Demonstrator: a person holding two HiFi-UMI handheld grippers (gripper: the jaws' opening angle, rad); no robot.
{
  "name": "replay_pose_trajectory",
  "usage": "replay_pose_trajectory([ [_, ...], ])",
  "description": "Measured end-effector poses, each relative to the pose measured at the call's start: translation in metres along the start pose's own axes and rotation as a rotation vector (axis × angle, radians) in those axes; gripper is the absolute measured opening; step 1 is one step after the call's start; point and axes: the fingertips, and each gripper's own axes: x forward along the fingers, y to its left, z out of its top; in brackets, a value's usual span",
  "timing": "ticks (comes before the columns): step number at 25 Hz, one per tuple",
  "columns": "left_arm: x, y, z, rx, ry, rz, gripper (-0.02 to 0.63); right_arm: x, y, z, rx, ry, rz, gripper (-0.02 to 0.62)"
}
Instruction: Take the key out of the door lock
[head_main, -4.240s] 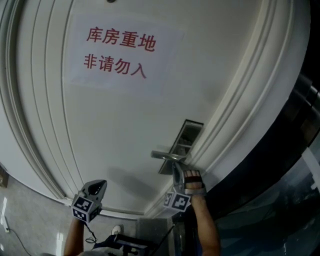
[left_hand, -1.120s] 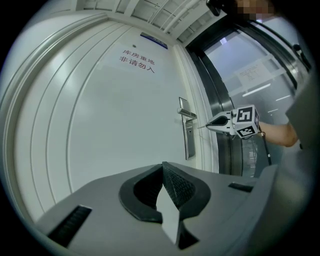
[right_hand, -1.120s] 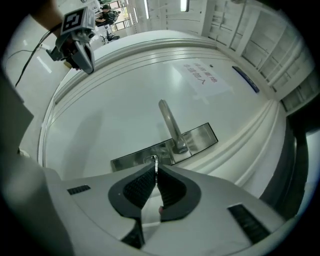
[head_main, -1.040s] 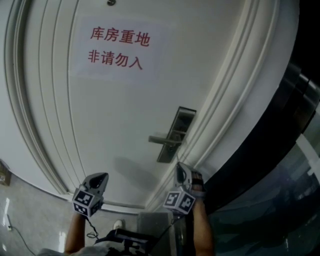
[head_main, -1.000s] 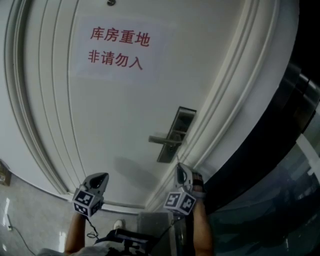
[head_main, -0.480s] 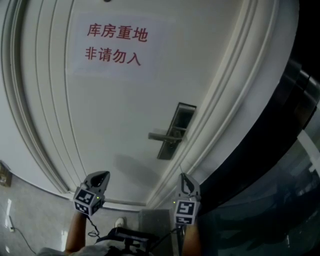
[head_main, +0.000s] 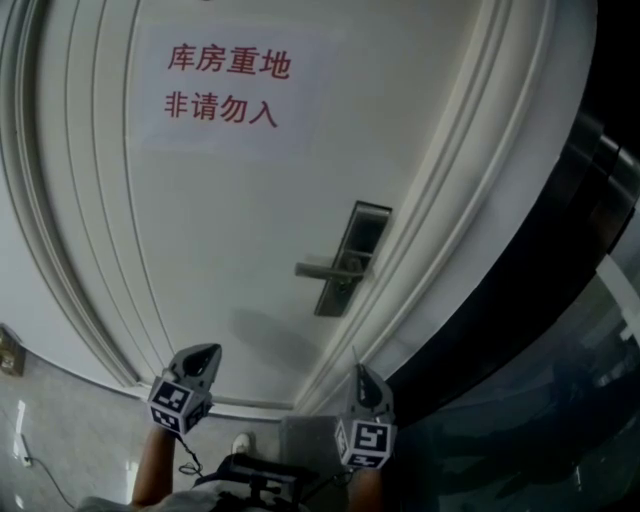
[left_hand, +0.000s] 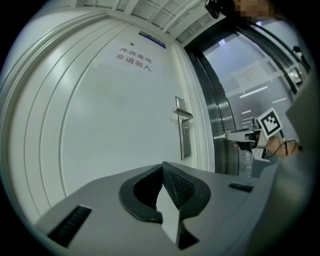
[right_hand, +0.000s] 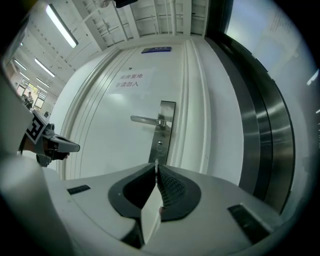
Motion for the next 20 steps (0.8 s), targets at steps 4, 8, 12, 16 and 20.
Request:
replay_pose_trajectory([
  [4,-0.003,-0.001,0.004,0.001,-0.005,0.002,0.008,-0.008,0.009,-0.008,0.044,-0.003,0.015,0.020],
  [8,-0.005,-0.001,0.009,0.006,-0.020,0.007,0.009,-0.013,0.014,-0.010,0.055,-0.011,0.024,0.020],
  [12,-0.007,-0.001,0.012,0.010,-0.030,0.013,0.008,-0.017,0.016,-0.026,0.081,0.015,0.033,0.020],
  [16,-0.009,-0.001,0.012,0.010,-0.029,0.015,0.008,-0.020,0.018,-0.028,0.097,0.012,0.034,0.020],
  [20,-0.007,-0.003,0.010,0.002,-0.023,0.011,0.008,-0.021,0.018,-0.030,0.092,0.016,0.035,0.020],
])
